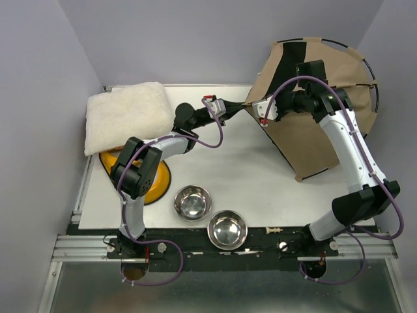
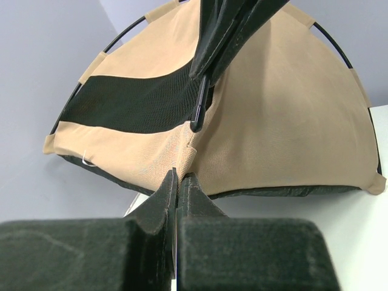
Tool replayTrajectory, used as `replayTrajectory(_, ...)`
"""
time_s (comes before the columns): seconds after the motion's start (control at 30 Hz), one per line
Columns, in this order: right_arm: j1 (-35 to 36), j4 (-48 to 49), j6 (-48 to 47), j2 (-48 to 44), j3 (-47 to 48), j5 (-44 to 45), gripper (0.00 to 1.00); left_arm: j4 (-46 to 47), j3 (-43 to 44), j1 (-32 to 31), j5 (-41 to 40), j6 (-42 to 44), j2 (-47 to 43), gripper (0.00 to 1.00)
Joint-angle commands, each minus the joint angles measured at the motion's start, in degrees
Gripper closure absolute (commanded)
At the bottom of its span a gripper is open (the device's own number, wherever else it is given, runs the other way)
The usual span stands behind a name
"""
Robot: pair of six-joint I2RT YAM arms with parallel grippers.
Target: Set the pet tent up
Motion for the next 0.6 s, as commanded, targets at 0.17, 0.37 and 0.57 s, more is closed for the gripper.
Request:
replayTrajectory(0.17,0.4,0.9,0.1,2.9,-0.9,5.0,0.99,3.7,0.3,0.0,2.3,-0.1,-3.0,1.0)
replayTrajectory(0.37,0.9,1.5,0.6,3.4,-1.3,5.3,0.99,4.0,0.1,0.0,2.8,0.1,-3.2,1.0)
replayTrajectory(0.57,1.5,2.1,0.9,3.7,-0.5,4.7,0.99,3.9,-0.1,-0.1,3.3,0.5,-3.2,1.0)
